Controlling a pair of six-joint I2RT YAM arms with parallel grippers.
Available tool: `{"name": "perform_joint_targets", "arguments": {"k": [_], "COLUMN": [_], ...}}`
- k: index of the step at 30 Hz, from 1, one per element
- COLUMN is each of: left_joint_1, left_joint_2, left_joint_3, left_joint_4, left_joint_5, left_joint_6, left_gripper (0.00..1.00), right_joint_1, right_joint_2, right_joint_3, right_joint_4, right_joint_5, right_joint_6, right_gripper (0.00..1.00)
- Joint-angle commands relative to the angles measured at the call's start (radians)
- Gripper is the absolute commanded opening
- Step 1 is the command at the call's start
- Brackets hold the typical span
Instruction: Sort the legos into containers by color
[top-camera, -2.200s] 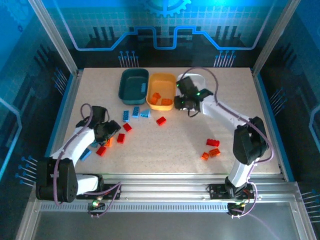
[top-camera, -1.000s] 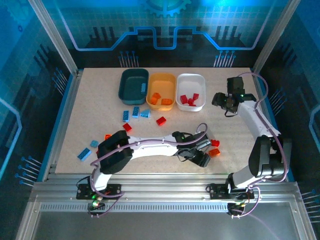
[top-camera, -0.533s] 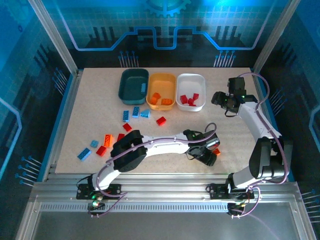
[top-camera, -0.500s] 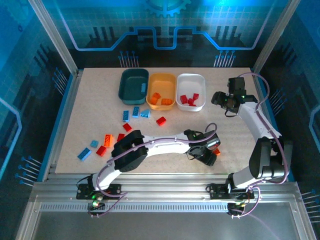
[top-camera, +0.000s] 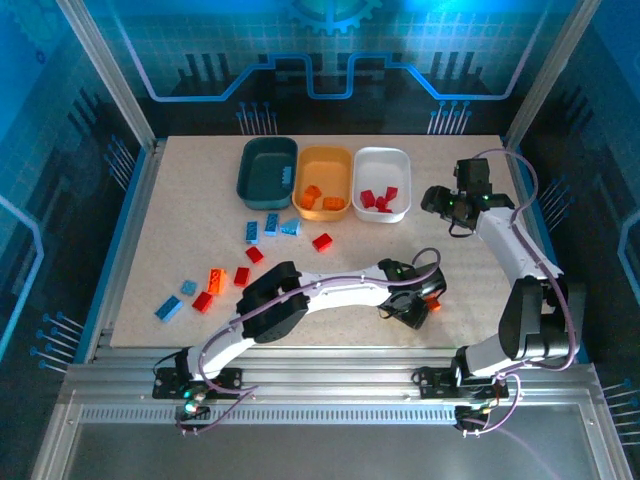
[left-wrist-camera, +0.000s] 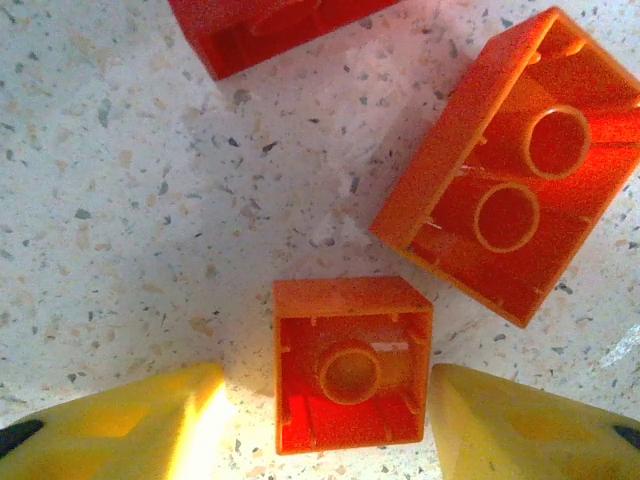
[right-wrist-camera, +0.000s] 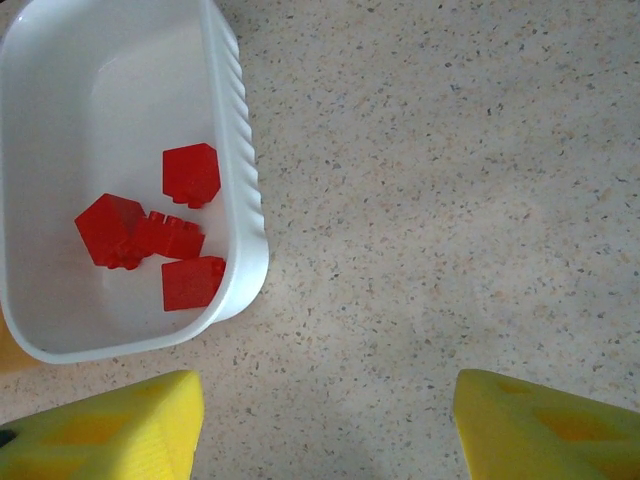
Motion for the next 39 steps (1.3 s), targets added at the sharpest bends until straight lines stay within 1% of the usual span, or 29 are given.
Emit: {"name": "perform_joint_targets", "arguments": {"k": [1,7,11,14,17,19,22,24,26,29,33,36,39], "left_joint_1": [-0.004,-0.004,-0.003,-0.001,0.011,0.035,0.099,0.155,0.217,0.330,0.482,0.554,0.612], "left_joint_2": [0.047,0.033,0.019,0.000,-0.051,-0.106,-0.196,-0.250,-0.285,-0.303,-0.232,-0.135,-0.019], "left_joint_3": [0.031,0.009,-0.013,-0.019,-0.044,-0.084,-0.151,-0.170,-0.160,-0.117,0.027,0.177,0.339], "left_joint_4": [-0.025,-0.031,-0.037,-0.055,-0.076,-0.071,-0.057,-0.067,-0.086,-0.096,-0.139,-0.189,-0.240], "left_joint_5": [-0.013,-0.040,-0.058,-0.080,-0.126,-0.136,-0.117,-0.135,-0.153,-0.149,-0.126,-0.124,-0.111], "left_joint_6": [0.001,0.017,0.005,-0.006,-0.001,0.010,0.041,0.074,0.106,0.155,0.190,0.208,0.194], "left_gripper": [0.53,0.39,0.34,0.33,0.31,0.28,0.27,0.26,0.27,0.27,0.27,0.27,0.27], "right_joint_1": [-0.014,-0.015,-0.015,-0.015,-0.015,-0.015,-0.011,-0.006,-0.002,0.011,0.037,0.049,0.061], "right_joint_2": [-0.033,-0.043,-0.038,-0.032,-0.035,-0.036,-0.027,-0.031,-0.037,-0.042,-0.036,-0.035,-0.042], "right_joint_3": [-0.016,-0.023,-0.024,-0.025,-0.029,-0.030,-0.023,-0.025,-0.035,-0.051,-0.069,-0.087,-0.102], "right_joint_4": [0.022,0.026,0.032,0.037,0.040,0.044,0.043,0.045,0.050,0.060,0.061,0.066,0.070], "right_joint_5": [-0.017,-0.024,-0.039,-0.056,-0.063,-0.066,-0.086,-0.087,-0.088,-0.093,-0.084,-0.085,-0.084], "right_joint_6": [0.015,0.015,0.014,0.015,0.015,0.019,0.023,0.026,0.030,0.039,0.037,0.039,0.036], "right_gripper": [0.68,0.68,0.68,0.67,0.67,0.67,0.67,0.67,0.67,0.67,0.67,0.68,0.67]}}
